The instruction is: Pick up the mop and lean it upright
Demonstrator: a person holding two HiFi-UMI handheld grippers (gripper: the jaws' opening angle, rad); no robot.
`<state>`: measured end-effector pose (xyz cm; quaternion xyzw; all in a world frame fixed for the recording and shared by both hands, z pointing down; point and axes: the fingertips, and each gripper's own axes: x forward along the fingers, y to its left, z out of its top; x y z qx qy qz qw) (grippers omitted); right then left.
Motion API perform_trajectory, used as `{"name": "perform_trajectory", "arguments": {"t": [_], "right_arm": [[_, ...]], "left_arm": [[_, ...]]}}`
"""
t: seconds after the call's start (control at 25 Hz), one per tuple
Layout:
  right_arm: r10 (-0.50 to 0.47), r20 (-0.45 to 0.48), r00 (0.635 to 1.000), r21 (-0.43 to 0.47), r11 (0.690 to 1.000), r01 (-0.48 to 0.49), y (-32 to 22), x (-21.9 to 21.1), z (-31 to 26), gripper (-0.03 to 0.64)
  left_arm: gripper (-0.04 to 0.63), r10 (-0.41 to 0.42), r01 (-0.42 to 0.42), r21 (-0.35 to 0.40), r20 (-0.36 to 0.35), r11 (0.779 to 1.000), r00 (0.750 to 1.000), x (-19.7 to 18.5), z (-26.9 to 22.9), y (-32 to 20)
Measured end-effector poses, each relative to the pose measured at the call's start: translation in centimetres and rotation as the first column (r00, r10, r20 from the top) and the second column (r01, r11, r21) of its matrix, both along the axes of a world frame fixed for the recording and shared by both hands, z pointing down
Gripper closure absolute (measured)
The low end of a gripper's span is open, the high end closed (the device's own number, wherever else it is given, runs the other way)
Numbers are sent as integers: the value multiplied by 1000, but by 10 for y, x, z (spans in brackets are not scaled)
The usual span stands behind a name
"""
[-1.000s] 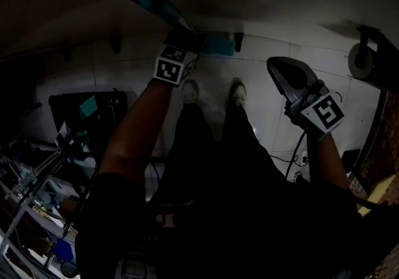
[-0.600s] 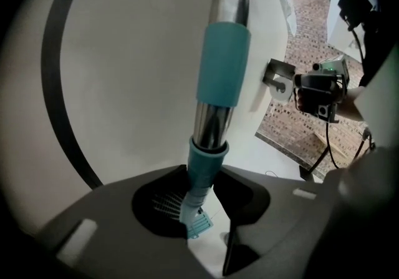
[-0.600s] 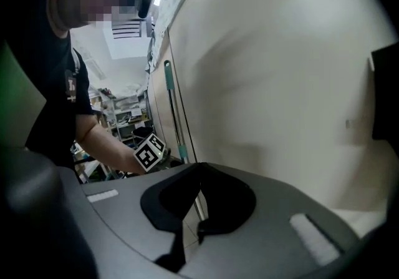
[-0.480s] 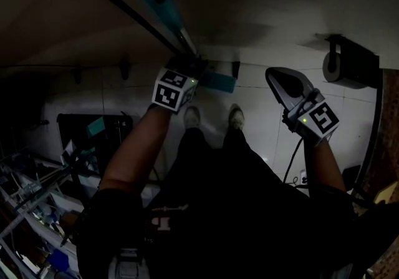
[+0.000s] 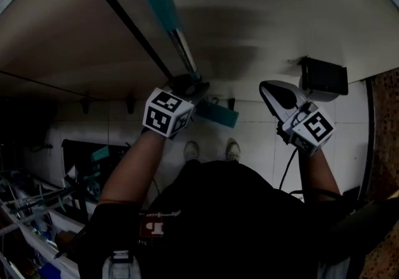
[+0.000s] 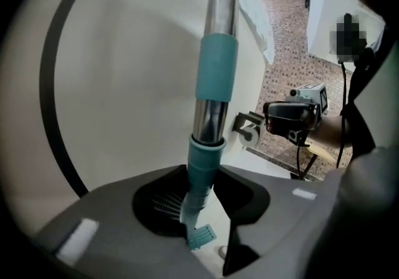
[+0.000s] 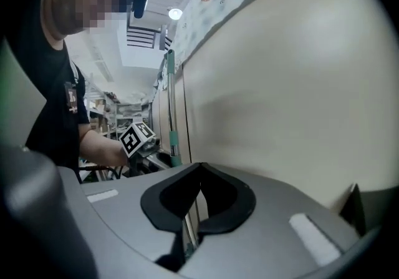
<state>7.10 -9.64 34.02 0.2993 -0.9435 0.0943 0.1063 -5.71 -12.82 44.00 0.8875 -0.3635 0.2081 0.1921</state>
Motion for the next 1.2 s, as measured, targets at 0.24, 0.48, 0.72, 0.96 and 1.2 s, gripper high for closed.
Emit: {"name": "perform_trajectory", "arguments": {"t": [0.24,0.48,0.72,0.96,1.2], "right_arm": [[-28,27,999,92,995,26,4,-7,-69,603],[-48,39,998,156,987,42,6,-12,-124,602],[-26,44,999,185,983,18,3,-5,-157,603],[-14,43,999,218,976,4,9,3,-178,603],[-7,43,999,236,972,-4,14,8,-186,602]], "left_arm": [[465,55,-52,75,-37,996,998,10,-82,9],[465,90,-80,151,-65,985,994,10,-160,10],[466,132,-111,234,-73,966,989,17,-222,13],[466,133,-107,275,-79,955,988,17,-247,12],[465,124,-94,287,-89,953,988,14,-255,13]]}}
